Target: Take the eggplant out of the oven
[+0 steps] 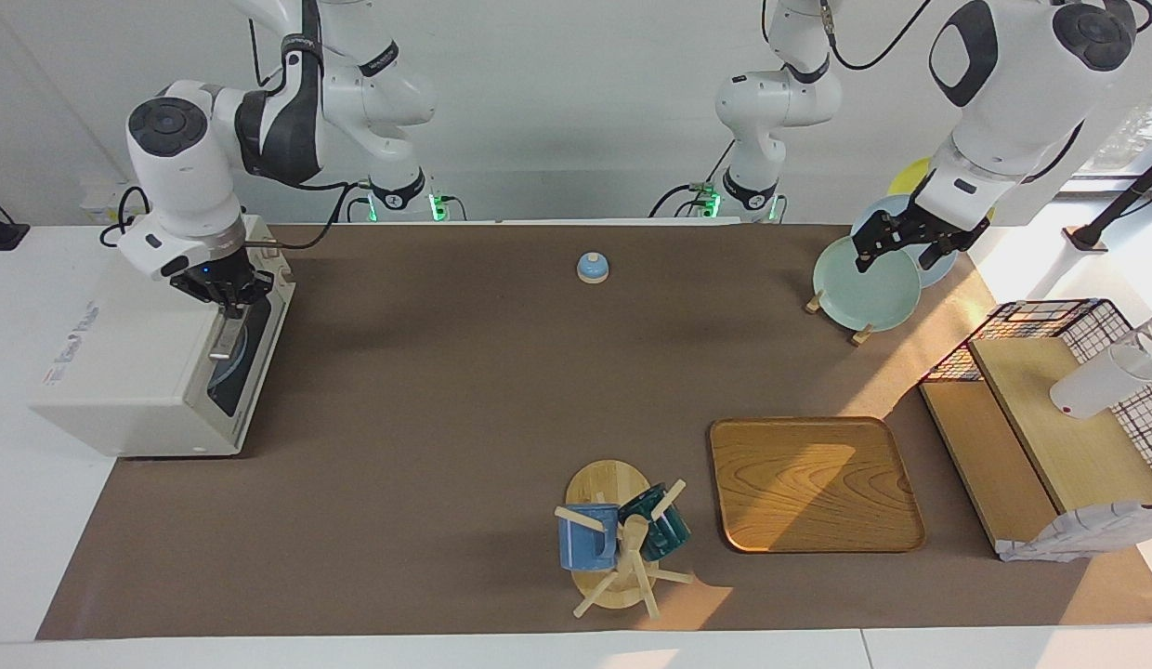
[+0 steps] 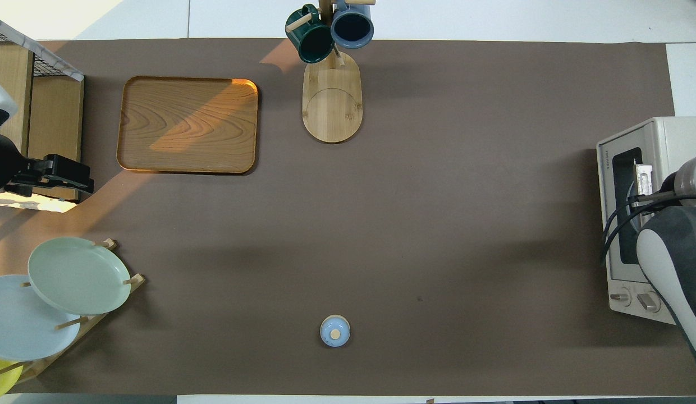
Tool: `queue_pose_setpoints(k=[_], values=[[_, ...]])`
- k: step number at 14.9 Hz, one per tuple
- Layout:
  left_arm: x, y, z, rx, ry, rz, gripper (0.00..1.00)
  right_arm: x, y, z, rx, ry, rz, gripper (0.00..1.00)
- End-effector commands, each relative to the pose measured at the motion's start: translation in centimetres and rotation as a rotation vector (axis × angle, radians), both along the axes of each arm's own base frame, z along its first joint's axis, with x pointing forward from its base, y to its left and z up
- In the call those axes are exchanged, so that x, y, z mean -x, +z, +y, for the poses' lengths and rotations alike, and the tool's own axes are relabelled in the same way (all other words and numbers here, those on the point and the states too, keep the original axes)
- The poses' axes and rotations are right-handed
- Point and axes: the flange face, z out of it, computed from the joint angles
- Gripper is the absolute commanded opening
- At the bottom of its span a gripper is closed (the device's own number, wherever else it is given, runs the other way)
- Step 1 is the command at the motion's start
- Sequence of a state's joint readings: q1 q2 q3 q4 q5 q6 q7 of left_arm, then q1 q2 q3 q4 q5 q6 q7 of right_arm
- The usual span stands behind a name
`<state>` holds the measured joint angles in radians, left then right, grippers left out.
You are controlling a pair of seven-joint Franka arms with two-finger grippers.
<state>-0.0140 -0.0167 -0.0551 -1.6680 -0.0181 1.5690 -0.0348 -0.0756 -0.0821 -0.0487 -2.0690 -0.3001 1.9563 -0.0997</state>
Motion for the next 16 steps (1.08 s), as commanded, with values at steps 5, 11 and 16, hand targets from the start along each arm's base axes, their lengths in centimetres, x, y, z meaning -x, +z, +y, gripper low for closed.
queue_pose_setpoints(k=[5,11,16], values=[[0.4,0.5,0.1,-0.019,-0.004,-0.001,1.00,-0.4,-3.2,1.3,-0.044,0.036,-0.030,0.00],[0.4,0.5,0.0,-0.019,-0.002,-0.002,0.01,-2.0,-10.3,5.8,-0.134,0.057,-0.077,0.00],[0.3,0.6,0.2,-0.011,-0.008,-0.009,0.00,-1.9,-13.3,7.1,-0.144,0.035,-0.089,0.00]])
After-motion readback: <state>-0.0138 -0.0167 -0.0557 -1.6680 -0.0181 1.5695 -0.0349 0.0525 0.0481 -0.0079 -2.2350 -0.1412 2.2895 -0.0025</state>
